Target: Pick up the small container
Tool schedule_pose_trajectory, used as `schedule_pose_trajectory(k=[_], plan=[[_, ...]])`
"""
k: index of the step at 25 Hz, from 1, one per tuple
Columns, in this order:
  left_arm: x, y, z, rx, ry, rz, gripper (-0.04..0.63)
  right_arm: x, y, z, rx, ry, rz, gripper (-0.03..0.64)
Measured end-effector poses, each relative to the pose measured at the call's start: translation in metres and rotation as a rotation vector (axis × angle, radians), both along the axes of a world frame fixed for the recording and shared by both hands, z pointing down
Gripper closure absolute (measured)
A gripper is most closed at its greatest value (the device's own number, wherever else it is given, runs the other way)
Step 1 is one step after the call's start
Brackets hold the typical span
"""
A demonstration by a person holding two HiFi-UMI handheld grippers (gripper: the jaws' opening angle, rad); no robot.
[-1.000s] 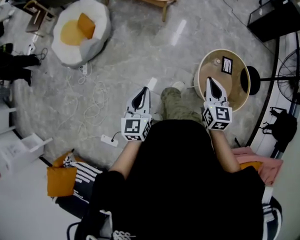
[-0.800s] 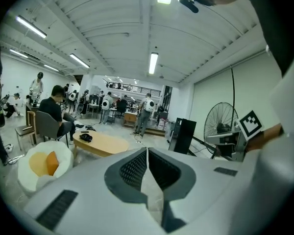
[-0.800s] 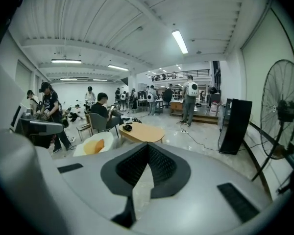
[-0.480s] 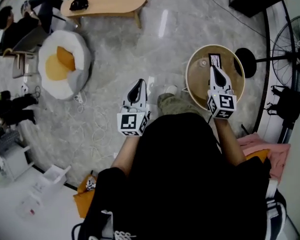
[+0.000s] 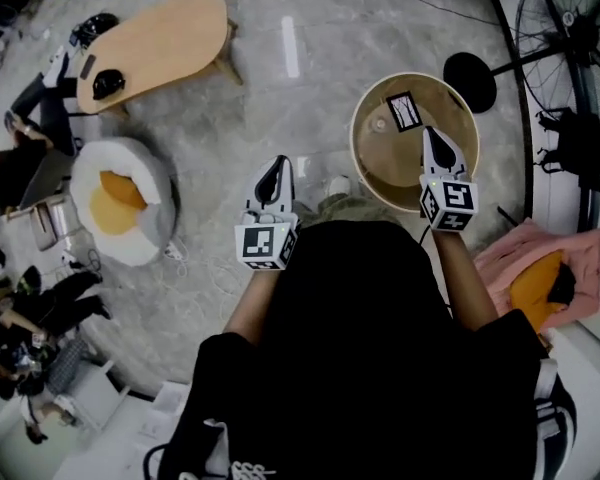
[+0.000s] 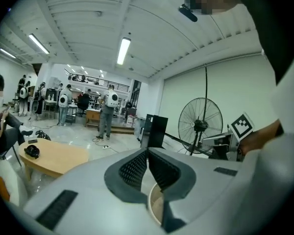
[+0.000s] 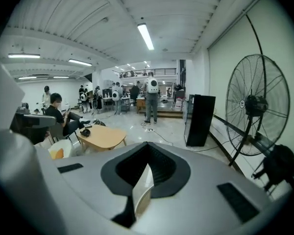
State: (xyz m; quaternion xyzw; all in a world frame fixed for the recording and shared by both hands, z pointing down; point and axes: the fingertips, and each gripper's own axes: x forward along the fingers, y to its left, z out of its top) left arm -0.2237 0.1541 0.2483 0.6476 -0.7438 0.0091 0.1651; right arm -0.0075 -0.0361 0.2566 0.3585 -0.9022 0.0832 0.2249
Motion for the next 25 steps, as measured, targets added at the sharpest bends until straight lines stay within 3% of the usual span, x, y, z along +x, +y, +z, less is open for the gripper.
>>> schedule_pose_trajectory(k=[7, 11, 15, 21, 25], plan=[[0.017, -0.099, 0.006, -0.001, 0.005, 0.218, 0.566, 0.035, -0.025, 0.005, -0.013, 0.014, 0.163, 0.595], [0.017, -0.148, 0.047, -0.075, 0.0, 0.447, 0.566, 0.041, -0.036, 0.017, -0.028, 0.047, 0.31, 0.595], [0.003, -0.197, 0.076, -0.128, -0.011, 0.621, 0.566, 0.021, -0.04, 0.022, -0.033, 0.026, 0.431, 0.595], [0.023, -0.232, 0.127, -0.188, -0.006, 0.849, 0.566, 0.011, -0.055, 0.044, -0.056, -0.008, 0.587, 0.595], [0.049, -0.239, 0.175, -0.251, -0.015, 0.946, 0.565, 0.014, -0.061, 0.073, -0.081, -0.017, 0.601, 0.595]])
